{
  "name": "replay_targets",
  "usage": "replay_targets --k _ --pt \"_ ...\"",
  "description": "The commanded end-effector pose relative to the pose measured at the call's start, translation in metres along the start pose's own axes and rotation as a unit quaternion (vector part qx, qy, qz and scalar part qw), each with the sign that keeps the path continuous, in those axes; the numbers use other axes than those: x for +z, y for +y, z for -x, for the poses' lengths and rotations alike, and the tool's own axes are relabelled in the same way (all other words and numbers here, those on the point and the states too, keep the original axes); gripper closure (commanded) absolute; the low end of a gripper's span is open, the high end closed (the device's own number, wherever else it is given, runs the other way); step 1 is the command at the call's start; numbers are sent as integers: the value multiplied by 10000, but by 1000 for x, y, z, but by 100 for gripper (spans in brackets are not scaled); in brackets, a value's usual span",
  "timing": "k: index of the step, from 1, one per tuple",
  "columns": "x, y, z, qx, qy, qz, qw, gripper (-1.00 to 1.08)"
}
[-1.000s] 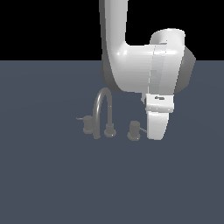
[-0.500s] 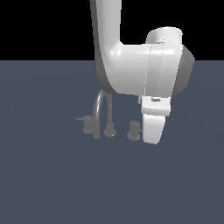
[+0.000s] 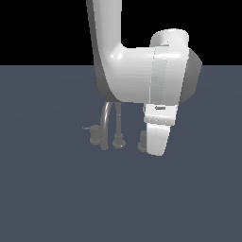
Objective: Turn on the faucet by rotating a designated handle.
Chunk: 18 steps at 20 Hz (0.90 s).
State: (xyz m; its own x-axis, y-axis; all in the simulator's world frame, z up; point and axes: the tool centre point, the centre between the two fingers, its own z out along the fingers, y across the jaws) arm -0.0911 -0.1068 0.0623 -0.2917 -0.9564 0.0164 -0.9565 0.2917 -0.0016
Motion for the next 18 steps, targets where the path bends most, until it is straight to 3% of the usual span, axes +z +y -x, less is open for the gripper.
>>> replay_targets --k 1,5,6,18 --pt "-1 0 38 -252 -54 -2 9997 108" --pt "-1 -1 60 -327 -78 4 9994 108" --pt "0 1 2 149 26 43 9999 108" --pt "-1 -30 70 -264 -66 11 9996 108"
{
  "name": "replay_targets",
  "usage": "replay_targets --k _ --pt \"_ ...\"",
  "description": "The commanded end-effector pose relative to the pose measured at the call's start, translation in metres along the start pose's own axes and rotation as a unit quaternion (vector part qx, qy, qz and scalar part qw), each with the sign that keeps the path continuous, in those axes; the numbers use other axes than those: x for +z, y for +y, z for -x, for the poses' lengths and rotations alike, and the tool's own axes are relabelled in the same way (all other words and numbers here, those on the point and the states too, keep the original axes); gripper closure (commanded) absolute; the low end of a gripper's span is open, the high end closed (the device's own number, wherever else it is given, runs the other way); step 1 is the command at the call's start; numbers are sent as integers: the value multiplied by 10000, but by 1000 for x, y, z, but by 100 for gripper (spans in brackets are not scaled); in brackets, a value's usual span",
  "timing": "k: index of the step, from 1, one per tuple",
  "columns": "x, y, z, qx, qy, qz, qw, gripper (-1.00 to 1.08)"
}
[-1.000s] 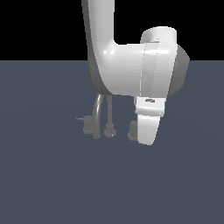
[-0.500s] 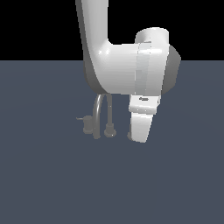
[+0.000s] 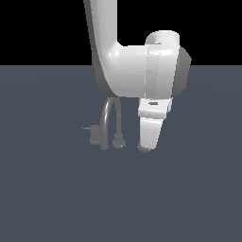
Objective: Turn on the faucet by rotating a designated handle.
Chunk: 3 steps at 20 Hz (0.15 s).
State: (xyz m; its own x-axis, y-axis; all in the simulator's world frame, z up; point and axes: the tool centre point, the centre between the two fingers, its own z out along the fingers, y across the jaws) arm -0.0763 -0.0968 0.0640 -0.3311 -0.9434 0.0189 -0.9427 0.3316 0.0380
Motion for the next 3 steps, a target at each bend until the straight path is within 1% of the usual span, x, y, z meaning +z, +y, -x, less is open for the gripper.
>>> replay_targets --k 1,2,3 --pt "-1 -19 62 -506 -75 -191 9985 108" --pt "-1 -21 68 -540 -82 -194 9983 108" --pt "-1 -21 68 -540 -82 -194 9983 108"
